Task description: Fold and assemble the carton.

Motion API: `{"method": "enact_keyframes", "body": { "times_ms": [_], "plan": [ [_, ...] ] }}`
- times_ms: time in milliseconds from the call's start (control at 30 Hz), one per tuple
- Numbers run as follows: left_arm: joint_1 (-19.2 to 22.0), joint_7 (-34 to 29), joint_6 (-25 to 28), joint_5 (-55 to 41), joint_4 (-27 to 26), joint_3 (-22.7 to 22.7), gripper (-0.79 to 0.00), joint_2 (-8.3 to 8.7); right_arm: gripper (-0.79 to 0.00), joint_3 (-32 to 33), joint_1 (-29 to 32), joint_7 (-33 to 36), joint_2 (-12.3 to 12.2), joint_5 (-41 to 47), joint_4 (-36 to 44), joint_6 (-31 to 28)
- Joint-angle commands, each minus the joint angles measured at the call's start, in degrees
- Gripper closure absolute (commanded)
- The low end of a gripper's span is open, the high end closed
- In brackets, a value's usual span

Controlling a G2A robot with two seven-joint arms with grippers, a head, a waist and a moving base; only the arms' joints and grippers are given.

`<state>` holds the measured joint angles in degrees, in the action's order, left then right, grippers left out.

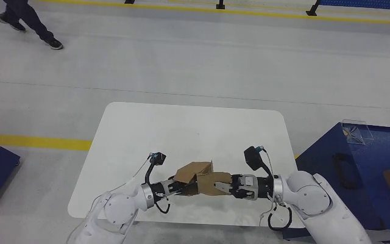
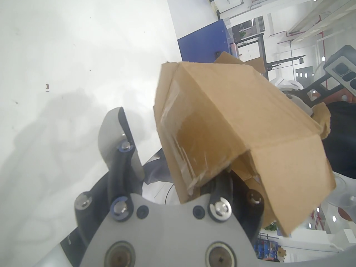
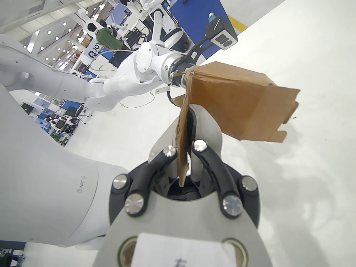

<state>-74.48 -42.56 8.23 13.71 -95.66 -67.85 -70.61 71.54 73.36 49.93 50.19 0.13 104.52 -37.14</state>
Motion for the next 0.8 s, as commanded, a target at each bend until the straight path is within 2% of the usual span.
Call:
{"method": "enact_keyframes", "body": {
  "times_ms": [0,267,300,333,367,633,733,767],
  "plan": [
    [0.05,0.30,0.11,0.02,0.03,0.13,0.000,0.03,0.000,0.13,0.00,0.17,-0.03,0.42,-0.07,0.01],
    [1.31,-0.98,0.22,2.87,-0.49,1.12,0.000,0.31,0.000,0.32,-0.16,1.02,-0.14,1.34,-0.32,0.20],
    [1.30,-0.85,0.54,3.20,-0.61,1.11,0.000,0.36,-0.123,0.32,-0.16,1.02,-0.14,1.34,-0.32,0.20],
    [1.17,-0.11,1.04,2.84,-1.02,0.95,0.000,0.37,-0.548,0.32,-0.16,1.02,-0.14,1.34,-0.32,0.20],
    [1.04,0.57,2.13,3.68,-1.58,0.83,0.000,0.45,-0.785,0.32,-0.16,1.02,-0.14,1.34,-0.32,0.20],
    [0.55,1.46,3.17,4.41,-2.51,0.70,0.000,0.56,-0.785,0.70,-0.12,0.26,-0.15,1.11,-0.27,0.91],
    [-0.04,2.34,-0.56,-2.31,-2.07,-0.65,0.000,0.43,-0.785,4.86,0.39,-5.26,-0.31,1.26,-0.05,1.57],
    [-0.32,2.98,-2.28,-8.06,-1.40,-1.12,0.000,0.19,-0.785,6.44,1.08,-7.58,-0.35,2.32,-0.07,1.74]
  ]
}}
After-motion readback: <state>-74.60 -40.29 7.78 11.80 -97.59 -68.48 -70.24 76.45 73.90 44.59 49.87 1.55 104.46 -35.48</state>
